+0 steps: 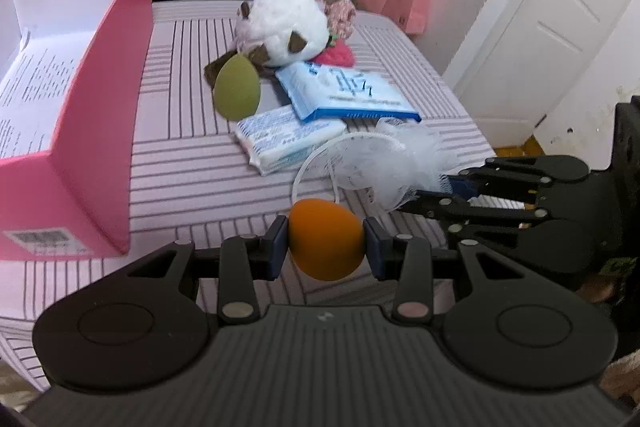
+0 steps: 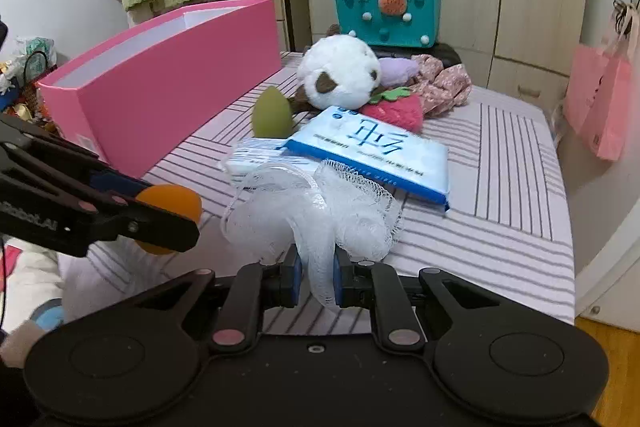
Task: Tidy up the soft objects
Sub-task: 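Carry the orange sponge and mesh puff together over the pink box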
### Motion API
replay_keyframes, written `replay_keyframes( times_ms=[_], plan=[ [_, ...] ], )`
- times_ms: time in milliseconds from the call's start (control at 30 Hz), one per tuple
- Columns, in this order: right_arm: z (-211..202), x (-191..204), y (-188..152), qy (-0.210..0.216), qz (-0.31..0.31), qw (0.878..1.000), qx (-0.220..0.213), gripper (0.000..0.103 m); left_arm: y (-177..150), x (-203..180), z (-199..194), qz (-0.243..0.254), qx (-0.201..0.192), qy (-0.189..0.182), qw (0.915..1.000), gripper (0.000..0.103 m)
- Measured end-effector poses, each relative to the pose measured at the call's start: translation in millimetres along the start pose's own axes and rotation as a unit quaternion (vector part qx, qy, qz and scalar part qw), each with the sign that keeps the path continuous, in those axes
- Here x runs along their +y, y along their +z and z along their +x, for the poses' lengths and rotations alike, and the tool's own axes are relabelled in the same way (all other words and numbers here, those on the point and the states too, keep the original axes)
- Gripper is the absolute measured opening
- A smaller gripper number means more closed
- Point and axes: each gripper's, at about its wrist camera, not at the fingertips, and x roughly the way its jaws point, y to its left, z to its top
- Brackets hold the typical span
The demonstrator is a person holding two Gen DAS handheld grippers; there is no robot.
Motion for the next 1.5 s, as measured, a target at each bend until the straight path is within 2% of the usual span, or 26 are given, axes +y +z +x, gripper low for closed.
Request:
replay_keyframes(
  times_ms=[300, 633, 833, 1167, 1500],
  plan=[
    [-14, 18, 12, 0.043, 0.025, 0.997, 0.055, 0.018, 0, 17, -28, 0.017, 0.033, -0.012, 0.9992, 0.038],
    [-29, 59, 34, 0.075, -0.01, 0.993, 0.089, 0.018, 5, 41, -65, 0.045, 0.075, -0.015, 0.996, 0.038],
    [-42, 84, 53, 0.101, -0.03, 0.99, 0.096, 0.018, 5, 50, -91, 0.067, 0.087, -0.008, 0.9939, 0.038],
    [-56, 120, 88, 0.114, -0.076, 0.988, 0.064, 0.018, 10, 70, -132, 0.073, 0.054, 0.015, 0.9957, 0.038],
    [-47, 141, 145, 0.123, -0.102, 0.987, 0.009, 0.018, 46, 102, -159, 0.051, -0.021, 0.027, 0.9981, 0.038]
  ],
)
